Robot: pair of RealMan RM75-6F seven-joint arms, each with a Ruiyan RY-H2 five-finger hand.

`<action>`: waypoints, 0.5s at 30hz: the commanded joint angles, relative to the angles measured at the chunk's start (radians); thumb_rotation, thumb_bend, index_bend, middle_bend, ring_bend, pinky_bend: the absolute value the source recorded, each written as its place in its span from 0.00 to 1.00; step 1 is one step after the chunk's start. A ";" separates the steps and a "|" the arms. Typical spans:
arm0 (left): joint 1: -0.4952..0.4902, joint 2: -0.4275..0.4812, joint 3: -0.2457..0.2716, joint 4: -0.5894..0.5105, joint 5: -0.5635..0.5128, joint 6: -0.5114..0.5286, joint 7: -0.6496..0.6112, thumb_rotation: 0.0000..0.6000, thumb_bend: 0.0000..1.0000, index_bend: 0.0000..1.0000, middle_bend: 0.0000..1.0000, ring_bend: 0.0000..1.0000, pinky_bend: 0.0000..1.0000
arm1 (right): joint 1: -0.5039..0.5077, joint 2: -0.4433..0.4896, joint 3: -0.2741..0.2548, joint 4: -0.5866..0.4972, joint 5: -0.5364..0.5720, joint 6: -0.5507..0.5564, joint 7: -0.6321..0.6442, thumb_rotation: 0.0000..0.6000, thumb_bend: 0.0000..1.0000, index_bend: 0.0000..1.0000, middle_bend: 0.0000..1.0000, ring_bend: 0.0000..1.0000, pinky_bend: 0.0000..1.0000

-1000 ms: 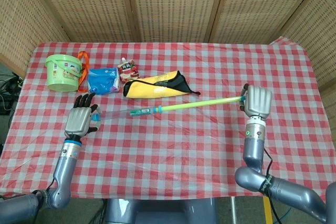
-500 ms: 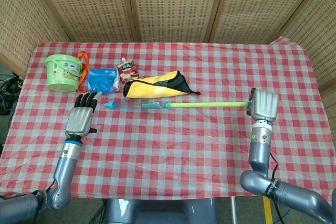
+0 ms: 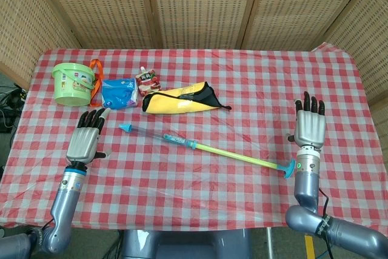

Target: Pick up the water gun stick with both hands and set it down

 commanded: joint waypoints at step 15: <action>0.203 0.212 0.205 -0.007 0.260 0.148 -0.148 1.00 0.08 0.00 0.00 0.00 0.00 | -0.262 0.135 -0.329 0.177 -0.667 0.019 0.594 1.00 0.08 0.00 0.00 0.00 0.00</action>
